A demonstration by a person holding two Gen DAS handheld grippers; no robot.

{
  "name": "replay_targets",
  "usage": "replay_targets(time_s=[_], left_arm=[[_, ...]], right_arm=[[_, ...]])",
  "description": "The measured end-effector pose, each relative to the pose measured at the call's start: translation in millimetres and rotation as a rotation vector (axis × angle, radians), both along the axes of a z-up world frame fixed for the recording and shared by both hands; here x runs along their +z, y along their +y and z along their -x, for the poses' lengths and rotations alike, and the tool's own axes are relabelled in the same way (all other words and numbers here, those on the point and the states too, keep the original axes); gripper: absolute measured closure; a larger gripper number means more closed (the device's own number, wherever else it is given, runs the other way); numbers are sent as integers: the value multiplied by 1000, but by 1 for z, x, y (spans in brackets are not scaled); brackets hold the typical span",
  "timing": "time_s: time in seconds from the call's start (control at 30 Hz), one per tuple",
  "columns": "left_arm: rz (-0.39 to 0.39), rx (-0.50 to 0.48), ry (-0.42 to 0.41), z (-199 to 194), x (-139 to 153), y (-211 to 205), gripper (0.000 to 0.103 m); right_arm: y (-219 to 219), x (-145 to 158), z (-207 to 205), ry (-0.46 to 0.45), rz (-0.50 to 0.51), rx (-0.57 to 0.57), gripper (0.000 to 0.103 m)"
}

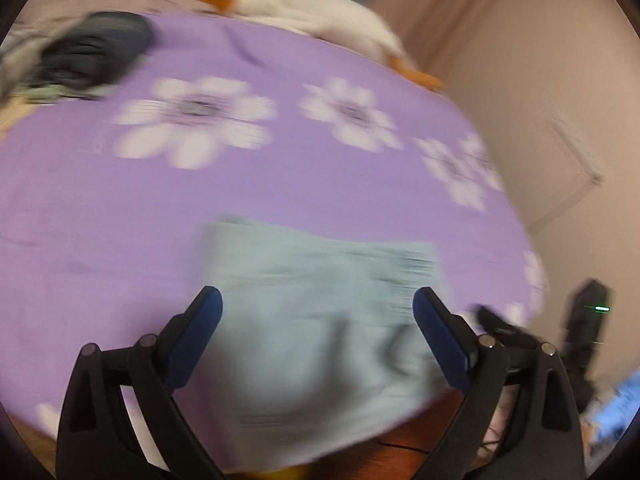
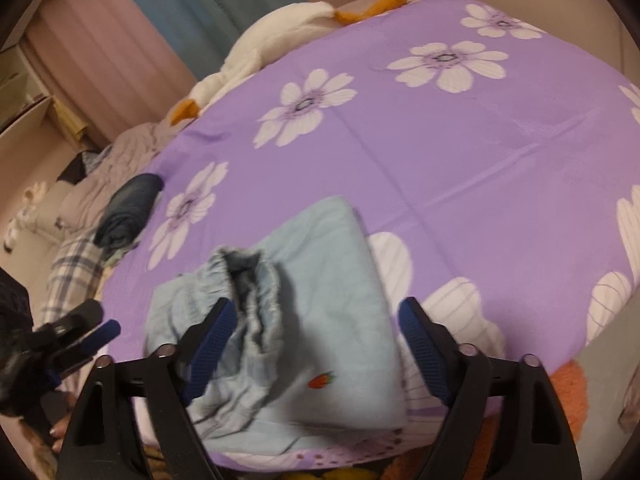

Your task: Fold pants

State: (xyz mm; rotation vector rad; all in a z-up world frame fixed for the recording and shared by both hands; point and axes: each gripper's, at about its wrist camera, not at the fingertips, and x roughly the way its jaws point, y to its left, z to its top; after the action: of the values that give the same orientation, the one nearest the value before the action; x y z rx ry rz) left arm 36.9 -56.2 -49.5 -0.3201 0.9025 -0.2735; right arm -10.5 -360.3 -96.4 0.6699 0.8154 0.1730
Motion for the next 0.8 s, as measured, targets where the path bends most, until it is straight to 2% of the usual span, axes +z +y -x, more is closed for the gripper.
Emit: replay_targets(time_s=[0.03,0.2,0.43,0.5,0.53,0.57,0.6,0.67,0.73,0.8], left_arm=[[-23,38,12,1,-4,12,7],[-11,167,97,3,-26,56,7],[5,208,113,14,-33,76,7],[17,204,113,12,-35,77,7],[31,202,111,8,-37,77,8],[39,200,111,8,-38,77,8],[52,195,113,7,-39,78,8],[70,175,107,5,-37,76,12],[85,145,88,-1,-32,70,16],[100,127,61,-6,-26,66,20]], right_arm=[[5,2,-1,-7,-3,14,8],[41,7,-14,-5,-20,123,7],[97,-3,-38,44,134,189,7],[102,-8,-43,59,185,174,20],[105,-12,-46,63,202,173,35],[106,-14,-48,62,198,183,45],[105,-13,-49,59,198,182,49],[96,-4,-45,26,170,166,64],[76,11,-36,-33,69,137,67],[61,23,-29,-69,45,104,68]])
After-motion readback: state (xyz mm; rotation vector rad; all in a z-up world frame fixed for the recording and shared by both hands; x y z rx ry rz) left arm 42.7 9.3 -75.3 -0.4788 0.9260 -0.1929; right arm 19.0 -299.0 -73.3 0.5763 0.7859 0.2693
